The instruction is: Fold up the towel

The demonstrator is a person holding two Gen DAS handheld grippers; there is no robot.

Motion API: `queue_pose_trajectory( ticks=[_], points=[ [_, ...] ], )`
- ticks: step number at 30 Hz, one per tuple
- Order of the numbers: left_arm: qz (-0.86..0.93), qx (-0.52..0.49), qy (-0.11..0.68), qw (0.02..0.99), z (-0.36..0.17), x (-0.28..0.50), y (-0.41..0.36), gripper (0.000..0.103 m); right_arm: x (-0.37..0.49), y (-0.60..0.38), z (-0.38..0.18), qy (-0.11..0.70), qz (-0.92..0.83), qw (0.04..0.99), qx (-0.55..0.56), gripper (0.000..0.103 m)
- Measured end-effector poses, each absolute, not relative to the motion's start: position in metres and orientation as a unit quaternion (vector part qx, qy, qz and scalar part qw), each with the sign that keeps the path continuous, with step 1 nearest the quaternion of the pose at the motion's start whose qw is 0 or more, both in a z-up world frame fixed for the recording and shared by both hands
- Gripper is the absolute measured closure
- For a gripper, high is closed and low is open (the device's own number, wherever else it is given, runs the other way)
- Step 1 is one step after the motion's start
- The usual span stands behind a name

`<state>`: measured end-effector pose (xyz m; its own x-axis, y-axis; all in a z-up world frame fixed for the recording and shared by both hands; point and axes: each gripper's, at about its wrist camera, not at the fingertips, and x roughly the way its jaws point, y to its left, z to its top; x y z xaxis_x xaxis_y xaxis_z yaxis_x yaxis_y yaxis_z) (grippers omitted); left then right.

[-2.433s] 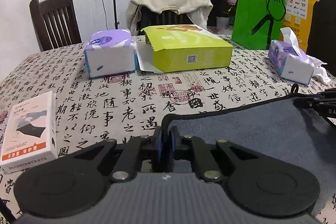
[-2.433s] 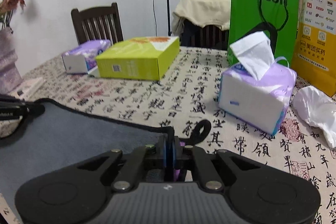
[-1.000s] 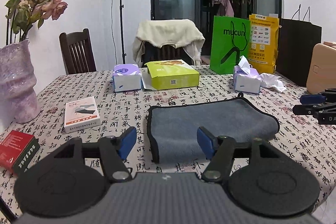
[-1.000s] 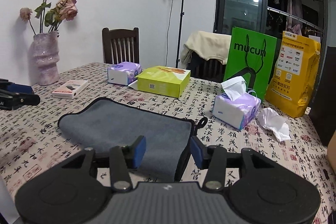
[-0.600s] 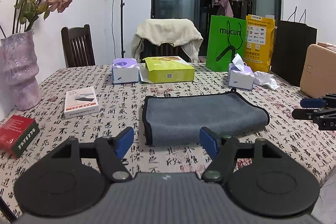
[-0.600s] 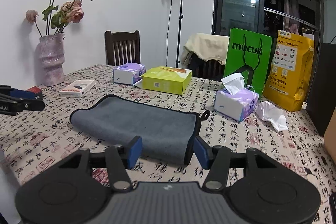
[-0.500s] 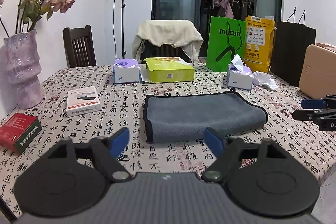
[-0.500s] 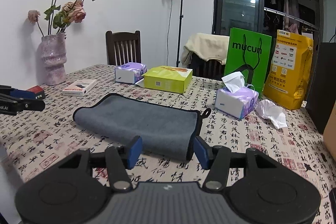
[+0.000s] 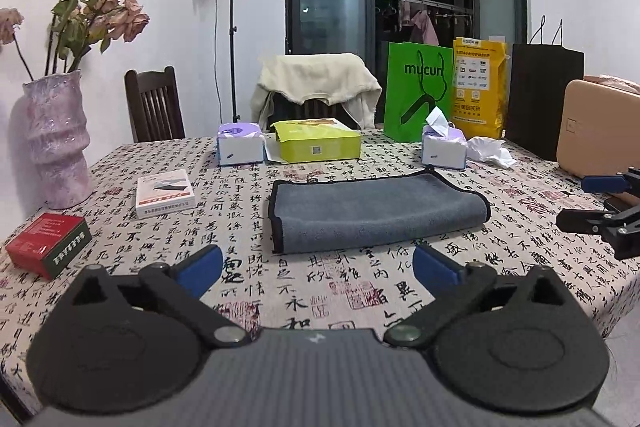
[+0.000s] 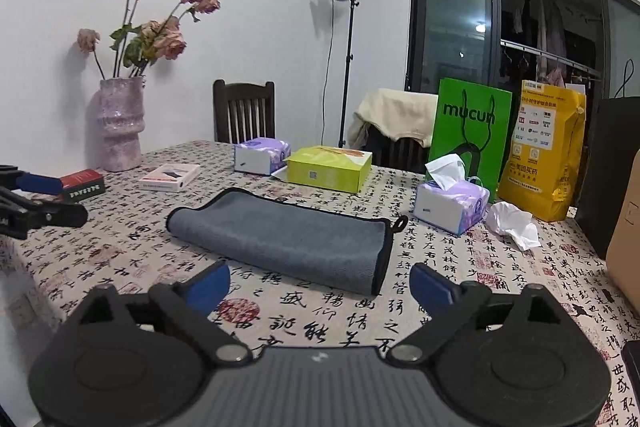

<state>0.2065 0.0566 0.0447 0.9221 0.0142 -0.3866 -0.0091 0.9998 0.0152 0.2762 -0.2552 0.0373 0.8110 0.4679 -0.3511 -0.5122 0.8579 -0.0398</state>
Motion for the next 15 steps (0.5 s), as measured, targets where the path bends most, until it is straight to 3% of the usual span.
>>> queue_pose_trajectory(
  ticks=[15],
  points=[
    [0.017, 0.009, 0.183, 0.983, 0.042, 0.173, 0.047, 0.0, 0.24, -0.269, 0.028, 0.152, 0.252, 0.954, -0.056, 0.004]
  ],
)
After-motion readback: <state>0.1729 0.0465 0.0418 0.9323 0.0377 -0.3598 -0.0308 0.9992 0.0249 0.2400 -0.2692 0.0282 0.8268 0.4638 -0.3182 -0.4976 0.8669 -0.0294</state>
